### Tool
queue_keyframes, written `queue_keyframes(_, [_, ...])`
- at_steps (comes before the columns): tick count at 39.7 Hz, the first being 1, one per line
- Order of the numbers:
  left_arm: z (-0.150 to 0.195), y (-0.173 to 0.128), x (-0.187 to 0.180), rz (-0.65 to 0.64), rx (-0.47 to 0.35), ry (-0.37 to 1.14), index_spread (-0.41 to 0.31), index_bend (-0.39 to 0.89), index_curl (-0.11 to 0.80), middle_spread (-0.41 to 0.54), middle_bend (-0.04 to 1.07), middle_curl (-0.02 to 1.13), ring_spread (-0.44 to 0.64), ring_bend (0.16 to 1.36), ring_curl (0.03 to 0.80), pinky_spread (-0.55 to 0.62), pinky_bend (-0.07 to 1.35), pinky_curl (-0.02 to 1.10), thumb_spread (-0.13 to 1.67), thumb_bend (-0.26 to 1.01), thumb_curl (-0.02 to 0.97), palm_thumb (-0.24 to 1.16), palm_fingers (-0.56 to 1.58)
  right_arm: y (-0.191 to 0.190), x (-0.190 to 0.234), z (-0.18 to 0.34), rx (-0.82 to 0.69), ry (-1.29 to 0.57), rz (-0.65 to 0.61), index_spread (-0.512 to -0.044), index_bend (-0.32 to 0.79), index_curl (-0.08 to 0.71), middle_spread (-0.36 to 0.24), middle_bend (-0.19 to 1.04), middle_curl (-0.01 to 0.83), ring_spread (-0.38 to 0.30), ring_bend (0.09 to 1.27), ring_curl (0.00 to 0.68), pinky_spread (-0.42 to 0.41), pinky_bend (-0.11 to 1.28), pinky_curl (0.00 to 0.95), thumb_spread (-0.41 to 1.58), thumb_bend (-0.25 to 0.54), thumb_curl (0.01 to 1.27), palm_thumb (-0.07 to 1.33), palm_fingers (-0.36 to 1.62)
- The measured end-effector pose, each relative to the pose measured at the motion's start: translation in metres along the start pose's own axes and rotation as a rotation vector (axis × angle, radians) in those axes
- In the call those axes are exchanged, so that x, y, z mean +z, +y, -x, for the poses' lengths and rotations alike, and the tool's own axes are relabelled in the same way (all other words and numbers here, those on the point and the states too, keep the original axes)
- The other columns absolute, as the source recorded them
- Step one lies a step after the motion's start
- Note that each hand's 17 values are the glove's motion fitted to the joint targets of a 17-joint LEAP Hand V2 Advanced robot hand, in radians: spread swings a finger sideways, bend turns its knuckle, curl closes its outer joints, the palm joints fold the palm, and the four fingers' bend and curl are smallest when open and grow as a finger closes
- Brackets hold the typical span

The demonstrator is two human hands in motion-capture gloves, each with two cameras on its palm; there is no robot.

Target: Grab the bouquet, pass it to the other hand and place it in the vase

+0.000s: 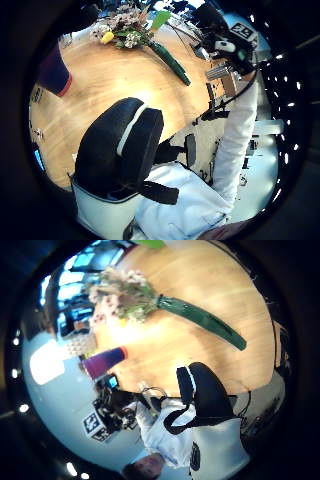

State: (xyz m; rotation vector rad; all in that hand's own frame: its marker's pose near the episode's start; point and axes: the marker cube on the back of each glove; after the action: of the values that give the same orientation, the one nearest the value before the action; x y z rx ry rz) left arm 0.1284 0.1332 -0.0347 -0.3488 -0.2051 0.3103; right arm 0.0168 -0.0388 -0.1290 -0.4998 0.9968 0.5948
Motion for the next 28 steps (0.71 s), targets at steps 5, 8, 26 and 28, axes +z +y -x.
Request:
queue_keyframes(5, [0.001,-0.001,0.003,0.019,-0.001,-0.006,-0.098,0.19,0.374,0.107,0.13,0.18,0.12,0.57,0.291,0.15,0.43,0.32,1.1,-0.01,0.229,0.13,0.42,0.043,0.032,0.007,0.042,-0.037,0.223,-0.148,0.06,0.084,0.025,0.3,0.341,-0.056,0.73,0.359,0.129,0.77,0.363,1.11,0.086,0.32,0.61,0.57])
queue_keyframes(8, [0.0,0.0,0.004,0.032,-0.002,0.0,-0.098,0.19,0.378,0.106,0.14,0.19,0.12,0.56,0.293,0.15,0.43,0.32,1.1,-0.02,0.232,0.13,0.42,0.042,0.061,0.004,0.062,-0.03,0.307,-0.146,0.06,0.087,0.025,0.3,0.345,-0.072,0.73,0.365,0.114,0.77,0.364,1.09,0.079,0.33,0.64,0.57])
queue_keyframes(26, [-0.003,-0.001,0.013,0.069,-0.01,-0.039,-0.1,0.19,0.401,0.099,0.13,0.2,0.12,0.55,0.299,0.15,0.4,0.34,1.12,-0.02,0.239,0.14,0.43,0.013,0.133,-0.001,0.151,0.075,0.233,-0.2,0.21,0.238,-0.088,0.38,0.43,-0.183,0.63,0.378,-0.153,0.59,0.336,0.85,0.068,0.46,0.93,1.1])
queue_keyframes(28, [-0.003,-0.001,0.014,0.077,-0.014,-0.05,-0.101,0.19,0.403,0.098,0.13,0.2,0.12,0.55,0.3,0.15,0.4,0.34,1.12,-0.02,0.24,0.14,0.43,0.013,0.134,0.001,0.13,0.058,0.235,-0.198,0.21,0.259,-0.091,0.38,0.439,-0.189,0.62,0.39,-0.167,0.57,0.34,0.81,0.057,0.48,0.94,1.11])
